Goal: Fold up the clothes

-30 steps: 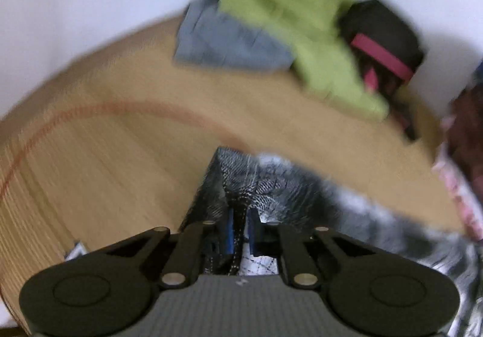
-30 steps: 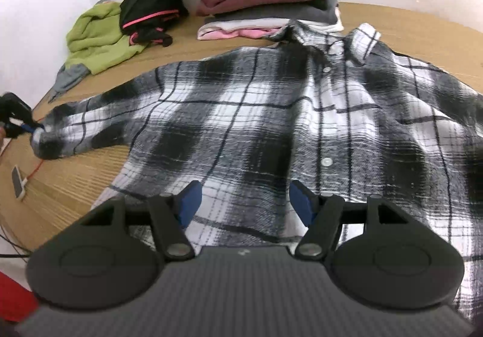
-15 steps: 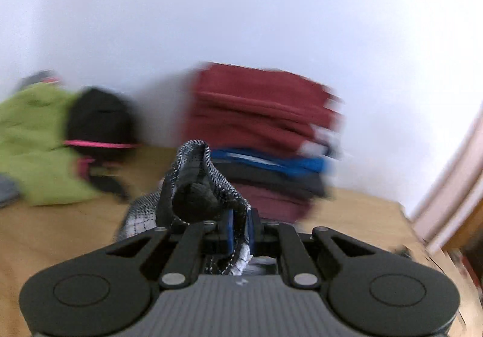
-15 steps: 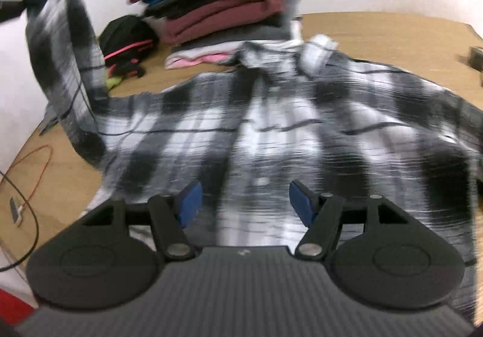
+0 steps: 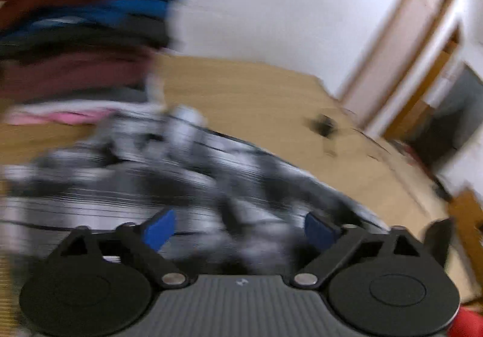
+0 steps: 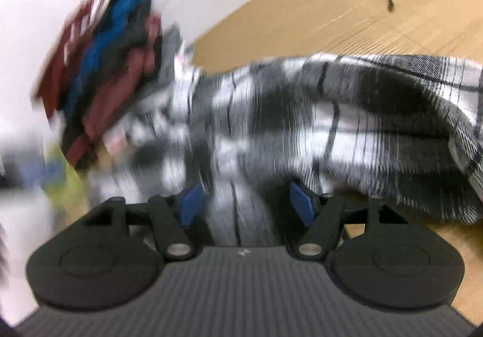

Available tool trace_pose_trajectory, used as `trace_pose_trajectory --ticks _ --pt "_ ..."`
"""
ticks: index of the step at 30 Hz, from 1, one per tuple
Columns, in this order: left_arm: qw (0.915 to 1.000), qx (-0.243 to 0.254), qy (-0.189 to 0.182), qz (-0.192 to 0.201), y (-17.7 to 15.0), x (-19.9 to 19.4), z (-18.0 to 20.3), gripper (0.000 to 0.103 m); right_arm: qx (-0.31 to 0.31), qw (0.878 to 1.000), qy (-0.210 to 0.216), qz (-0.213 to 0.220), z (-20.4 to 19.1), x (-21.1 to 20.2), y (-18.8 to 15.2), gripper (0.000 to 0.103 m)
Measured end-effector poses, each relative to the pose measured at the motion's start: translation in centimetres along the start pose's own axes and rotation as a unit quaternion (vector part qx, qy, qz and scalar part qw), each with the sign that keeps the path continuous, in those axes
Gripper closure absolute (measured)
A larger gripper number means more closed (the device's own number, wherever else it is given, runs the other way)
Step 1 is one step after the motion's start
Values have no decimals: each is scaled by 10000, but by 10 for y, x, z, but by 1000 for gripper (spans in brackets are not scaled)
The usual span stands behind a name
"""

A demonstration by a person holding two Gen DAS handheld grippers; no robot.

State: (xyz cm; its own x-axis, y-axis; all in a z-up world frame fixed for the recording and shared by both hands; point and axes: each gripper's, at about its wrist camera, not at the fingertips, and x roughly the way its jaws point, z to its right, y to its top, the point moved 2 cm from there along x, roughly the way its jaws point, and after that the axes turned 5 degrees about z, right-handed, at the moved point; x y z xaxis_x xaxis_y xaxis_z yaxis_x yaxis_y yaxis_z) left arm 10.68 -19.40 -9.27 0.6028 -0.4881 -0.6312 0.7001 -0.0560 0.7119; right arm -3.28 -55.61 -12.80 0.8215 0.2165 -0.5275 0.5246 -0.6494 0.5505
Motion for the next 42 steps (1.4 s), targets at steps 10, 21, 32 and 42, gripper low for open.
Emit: trace_pose_trajectory --ticks 10,21,32,42 --pt "9776 -909 1895 45 15 22 -188 4 -833 9917 360 -914 -69 109 15 35" --pt "9742 -947 1912 -735 -33 78 -217 4 -1711 9852 30 -79 -107 121 -11 100" --pt "9731 -1297 1859 -420 -31 70 -224 15 -1056 9897 204 -950 -82 149 12 40" --pt "9781 -1097 1713 -450 20 98 -235 9 -1471 9885 70 -350 -99 142 3 95"
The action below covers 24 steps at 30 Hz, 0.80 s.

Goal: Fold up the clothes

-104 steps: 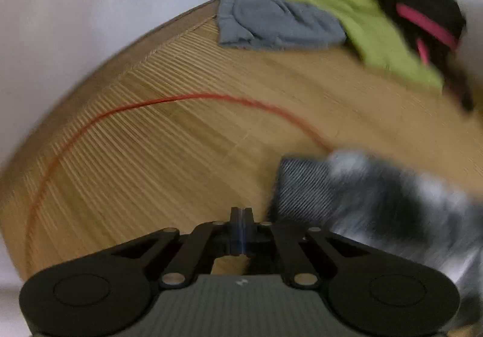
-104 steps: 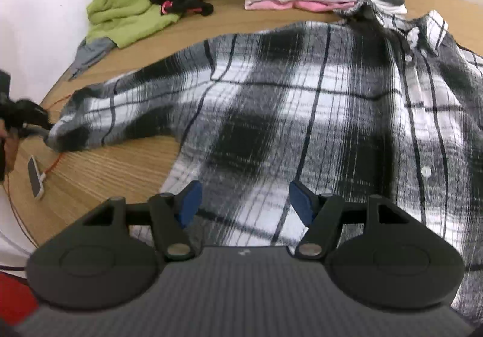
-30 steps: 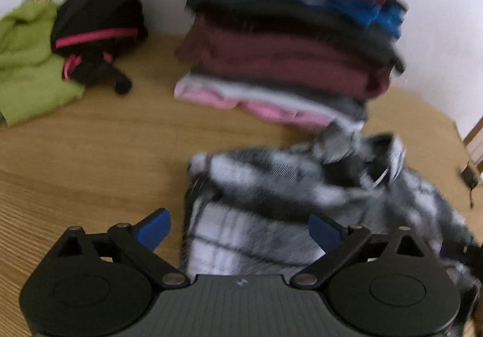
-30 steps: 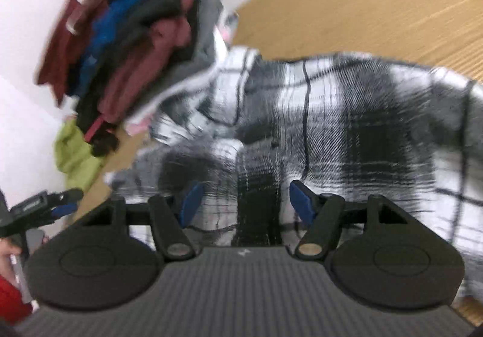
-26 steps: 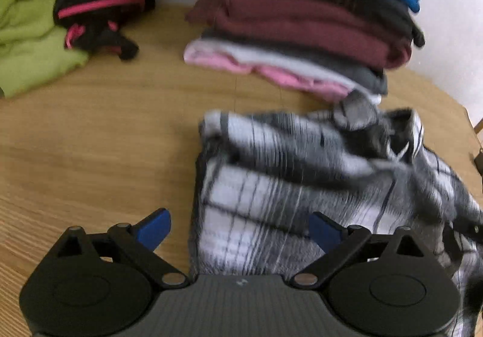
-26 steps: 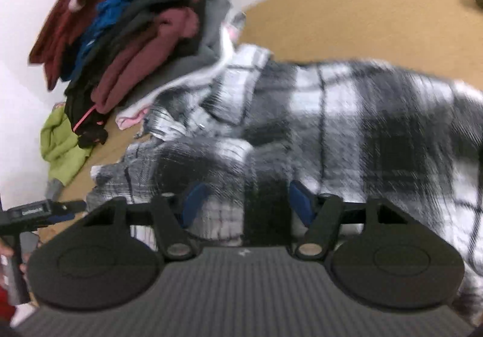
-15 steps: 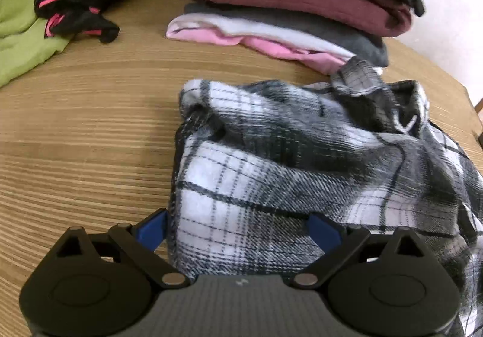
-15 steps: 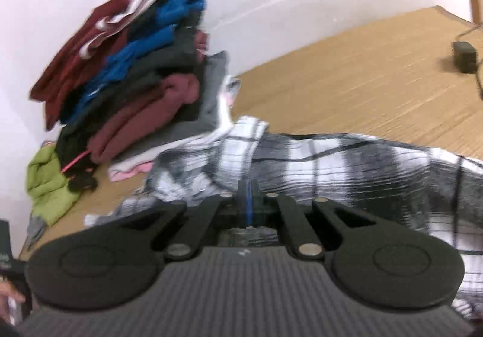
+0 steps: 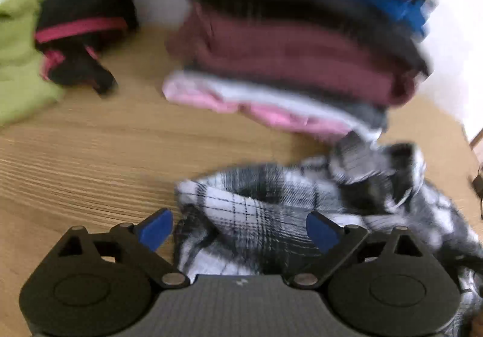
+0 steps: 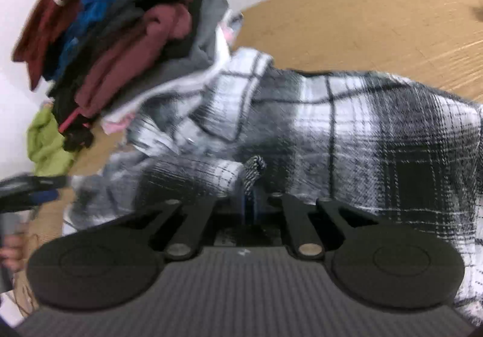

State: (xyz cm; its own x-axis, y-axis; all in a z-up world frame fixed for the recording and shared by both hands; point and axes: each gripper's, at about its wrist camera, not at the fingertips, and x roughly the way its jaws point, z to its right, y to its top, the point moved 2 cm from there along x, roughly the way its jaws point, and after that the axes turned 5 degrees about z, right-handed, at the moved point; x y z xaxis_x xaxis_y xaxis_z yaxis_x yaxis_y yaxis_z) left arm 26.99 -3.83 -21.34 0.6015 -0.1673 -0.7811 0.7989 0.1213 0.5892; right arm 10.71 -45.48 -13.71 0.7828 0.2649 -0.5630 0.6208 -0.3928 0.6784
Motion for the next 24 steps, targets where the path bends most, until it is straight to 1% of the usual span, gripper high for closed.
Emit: trace_pose_trajectory --ticks 1,2,3,5,6,7,9,10,11,12,14,15,16,17,18,19,20,21,22,23,24 --pt "9995 -31 -86 -290 1 18 0 11 7 9999 -15 151 -3 -6 2 95" --pt "9989 35 -79 -465 3 32 3 9 17 9996 -35 297 -6 -11 3 95" --pt "9987 287 22 -416 6 39 9 7 86 9990 -31 435 -7 -18 5 95" --pt "9959 872 -111 -207 13 43 26 9 230 9974 -24 676 -6 -30 8 95" --pt "9953 944 -169 -111 16 42 30 9 257 9970 -78 726 -6 -31 9 95" --pt "9960 873 -178 -42 20 42 30 8 184 9972 -185 702 -5 -28 9 95" --pt "9986 510 -113 107 25 40 24 8 -183 9972 -505 515 -1 -12 8 95" --pt "9992 323 -59 219 25 37 20 8 -318 9970 -650 285 6 0 6 94" --pt "9993 147 -7 332 24 33 16 9 -277 9967 -768 17 14 10 5 94" --pt "9989 82 21 451 20 23 17 9 -160 9962 -824 -236 21 19 4 93" --pt "9976 -33 61 693 13 4 19 9 25 9965 -803 -244 26 16 8 84" --pt "9964 62 -82 839 5 -10 24 9 112 9964 -824 -158 27 9 10 81" --pt "9948 166 -221 976 -3 -24 30 6 226 9960 -864 -7 29 -5 10 73" --pt "9937 357 -323 1008 -12 -34 37 6 344 9953 -895 165 31 -21 8 64" --pt "9936 533 -372 929 -21 -40 45 6 477 9938 -934 368 34 -38 4 59" --pt "9931 698 -418 843 -31 -45 52 6 578 9903 -1095 639 37 -62 -3 50" --pt "9937 761 -442 694 -40 -48 56 6 669 9852 -1281 924 40 -88 -11 44" --pt "9937 817 -499 579 -49 -51 62 6 760 9789 -1467 1207 44 -113 -18 40" --pt "9934 879 -558 471 -58 -53 67 6 785 9706 -1743 1464 45 -139 -29 35" --pt "9918 1014 -644 436 -65 -55 73 6 820 9584 -2140 1700 49 -163 -41 30" --pt "9892 1198 -712 442 -72 -56 81 6 1032 9367 -2703 1971 59 -189 -57 27"
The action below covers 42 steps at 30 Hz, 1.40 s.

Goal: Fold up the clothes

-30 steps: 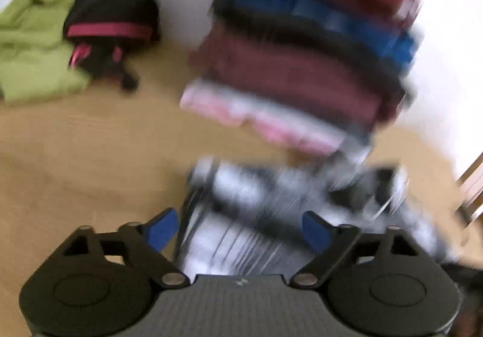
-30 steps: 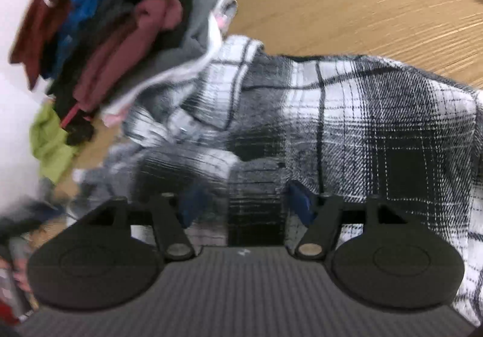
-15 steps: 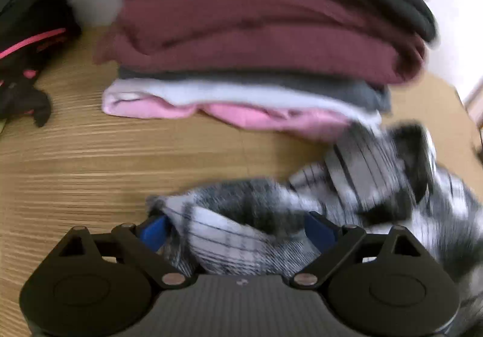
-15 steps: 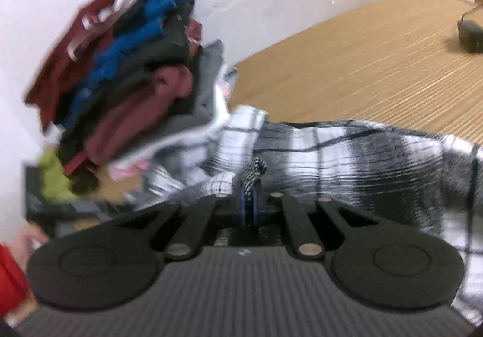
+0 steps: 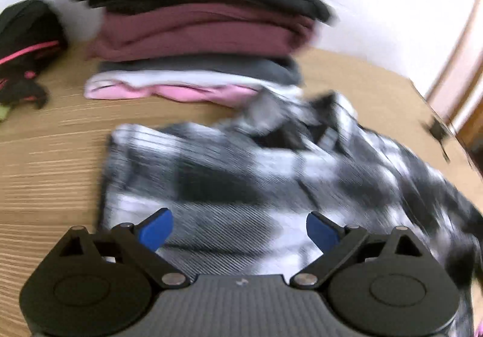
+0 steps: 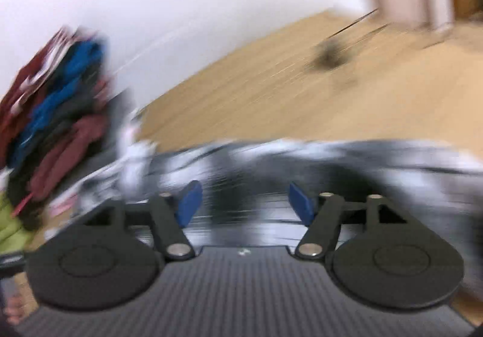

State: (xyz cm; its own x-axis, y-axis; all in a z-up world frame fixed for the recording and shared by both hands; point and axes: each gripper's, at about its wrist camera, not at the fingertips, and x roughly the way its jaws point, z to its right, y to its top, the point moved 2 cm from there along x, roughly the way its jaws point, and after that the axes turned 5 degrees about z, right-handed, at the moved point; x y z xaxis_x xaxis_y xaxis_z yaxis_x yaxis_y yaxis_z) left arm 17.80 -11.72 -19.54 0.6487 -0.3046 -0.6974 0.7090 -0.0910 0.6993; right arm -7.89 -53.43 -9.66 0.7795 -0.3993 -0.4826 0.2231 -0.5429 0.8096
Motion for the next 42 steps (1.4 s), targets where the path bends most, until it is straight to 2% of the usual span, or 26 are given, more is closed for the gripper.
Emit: trace_pose_trajectory --ticks 1,2,4,5,7,9,10,12,13,15,16,17,19,20,22,24,27,29,33,36,37,42 --pt "9998 192 -83 18 -4 -3 10 6 219 9972 -643 302 26 -21 -2 27" --pt "9990 386 -222 22 -8 -5 24 6 436 9889 -1283 602 51 -42 -5 27" --pt "9947 776 -673 -29 -14 -6 54 6 1129 9607 -2372 897 109 -75 -15 27" --pt "9912 973 -890 -73 -17 -6 69 6 1488 9445 -2788 897 135 -86 -21 25" --pt "9831 1385 -1185 -190 -22 -2 102 6 2499 9137 -3149 597 183 -99 -35 25" --pt "9738 1776 -1400 -235 -28 0 135 6 3260 9016 -2809 436 214 -101 -46 25" --pt "9704 1910 -1457 -246 -30 1 150 6 3380 9042 -2596 295 224 -95 -49 25" --pt "9662 2000 -1581 -376 -33 4 178 6 3171 9184 -2363 -131 228 -73 -52 26" --pt "9653 1977 -1643 -466 -35 8 188 7 3044 9254 -2250 -208 227 -66 -52 29" --pt "9649 2027 -1583 -539 -37 18 205 10 2776 9399 -1980 -206 223 -58 -49 40" --pt "9669 2046 -1444 -495 -35 22 211 11 2523 9498 -1838 -191 220 -53 -45 57" --pt "9691 2048 -1301 -450 -32 27 217 11 2232 9585 -1759 -243 220 -48 -40 80" --pt "9796 1732 -945 -376 -22 35 219 11 1826 9681 -1657 -448 221 -34 -29 87" --pt "9835 1536 -853 -424 -19 41 218 11 1839 9692 -1565 -482 225 -29 -23 94" --pt "9886 1163 -737 -601 -13 56 216 12 1955 9689 -1440 -484 234 -22 -7 97" --pt "9915 863 -659 -711 -6 69 213 14 1831 9738 -1306 -345 238 -16 14 98" --pt "9949 452 -640 -629 4 73 213 14 1623 9808 -1082 -27 241 -8 51 98" --pt "9955 261 -734 -531 7 71 213 14 1604 9829 -879 206 243 0 81 98" --pt "9960 147 -589 -649 2 75 212 14 1423 9866 -446 660 233 18 132 98" --pt "9952 65 -492 -839 -5 93 211 10 1295 9878 -68 857 217 30 158 99" --pt "9948 31 -476 -895 -6 99 211 0 1162 9891 85 901 207 33 165 100" --pt "9955 -50 -593 -734 1 102 219 1 270 9924 677 992 149 29 177 100"
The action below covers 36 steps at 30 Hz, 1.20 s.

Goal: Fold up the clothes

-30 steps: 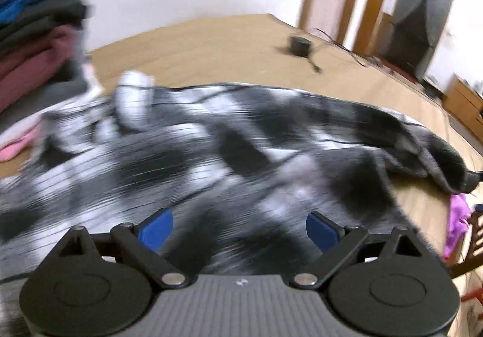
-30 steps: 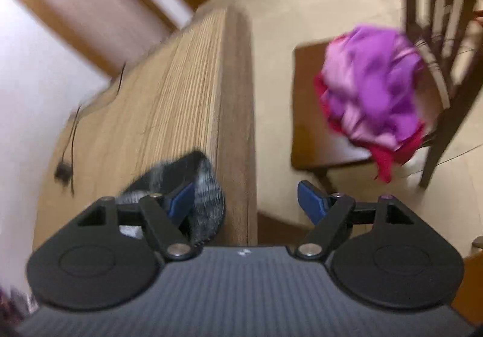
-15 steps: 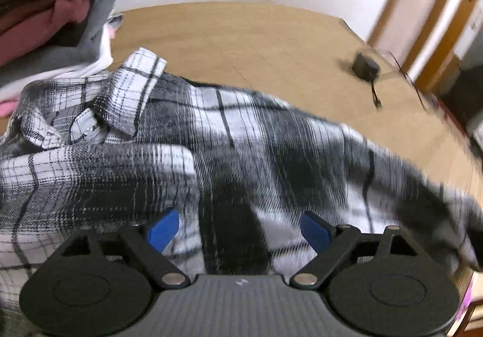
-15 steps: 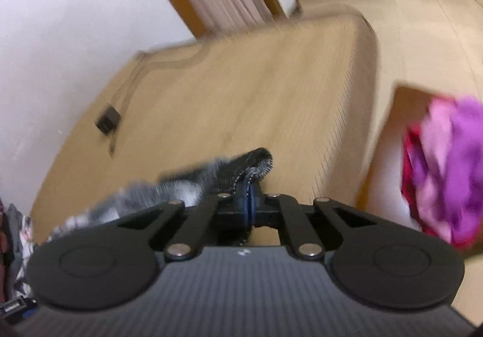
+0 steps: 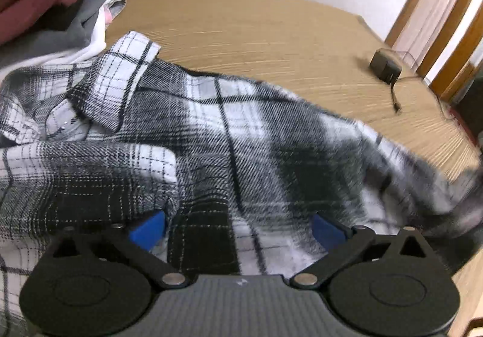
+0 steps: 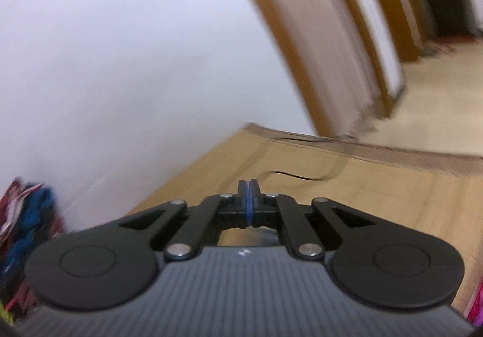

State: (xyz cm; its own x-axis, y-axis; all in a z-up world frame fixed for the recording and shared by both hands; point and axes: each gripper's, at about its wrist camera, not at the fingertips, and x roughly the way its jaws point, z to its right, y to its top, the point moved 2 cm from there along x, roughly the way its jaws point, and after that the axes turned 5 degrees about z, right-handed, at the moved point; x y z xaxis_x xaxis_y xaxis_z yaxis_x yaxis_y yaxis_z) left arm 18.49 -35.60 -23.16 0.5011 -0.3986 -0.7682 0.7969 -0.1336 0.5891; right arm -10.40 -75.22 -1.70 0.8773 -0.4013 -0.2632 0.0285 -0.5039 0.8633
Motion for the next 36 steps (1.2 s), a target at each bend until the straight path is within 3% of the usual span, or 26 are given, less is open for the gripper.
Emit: trace_pose_trajectory --ticks 2,4,6,7,8,10,12,15,18,20,22,25,26,27,28,29,30,34,36 --pt "9994 -250 -213 92 1 -8 -7 5 -441 9988 -39 -203 -18 2 -8 99" --pt "9975 -557 -434 81 -3 -24 -22 11 -592 9967 -409 -371 -12 2 -20 96" --pt "9946 -899 -512 125 -11 -48 -44 11 -305 9919 -1079 -598 14 1 -38 67" --pt "9926 -1080 -527 172 -15 -61 -56 10 55 9872 -1420 -721 34 0 -47 35" --pt "9904 -1258 -525 215 -21 -74 -68 10 438 9821 -1631 -832 53 -2 -57 16" --pt "9852 -1611 -512 297 -34 -99 -93 10 1293 9662 -1952 -1081 90 -10 -80 17" --pt "9815 -1855 -332 348 -46 -112 -114 10 1832 9556 -1998 -1153 110 -20 -96 17" --pt "9770 -2110 -25 299 -59 -125 -137 10 2178 9514 -1921 -1025 113 -30 -112 17" --pt "9733 -2287 -83 178 -62 -123 -136 9 1955 9561 -1900 -1077 111 -9 -111 17" --pt "9807 -1935 -278 63 -57 -113 -113 10 1746 9582 -1994 -1079 109 6 -108 27" --pt "9909 -1256 -488 3 -49 -102 -79 10 1344 9597 -2230 -1058 103 20 -97 26" --pt "9970 -89 -773 5 -37 -88 -13 9 554 9813 -1663 -795 96 19 -65 25" --pt "9959 176 -891 -16 -35 -87 7 9 680 9802 -1394 -1229 104 29 -60 25" --pt "9943 294 -1025 -83 -35 -83 23 9 902 9736 -1119 -1773 115 42 -56 27" --pt "9924 403 -1154 -151 -34 -79 38 9 1484 9492 -970 -2601 133 60 -58 27" --pt "9913 416 -1229 -239 -33 -73 46 9 1943 9249 -958 -3125 147 72 -62 26" --pt "9900 429 -1304 -327 -32 -68 55 9 2136 9142 -915 -3321 154 79 -64 26" --pt "9881 568 -1368 -407 -24 -45 79 9 2407 9079 -746 -3349 159 87 -66 28" --pt "9883 733 -1278 -405 -20 -31 87 9 2308 9106 -937 -3298 155 86 -68 31"
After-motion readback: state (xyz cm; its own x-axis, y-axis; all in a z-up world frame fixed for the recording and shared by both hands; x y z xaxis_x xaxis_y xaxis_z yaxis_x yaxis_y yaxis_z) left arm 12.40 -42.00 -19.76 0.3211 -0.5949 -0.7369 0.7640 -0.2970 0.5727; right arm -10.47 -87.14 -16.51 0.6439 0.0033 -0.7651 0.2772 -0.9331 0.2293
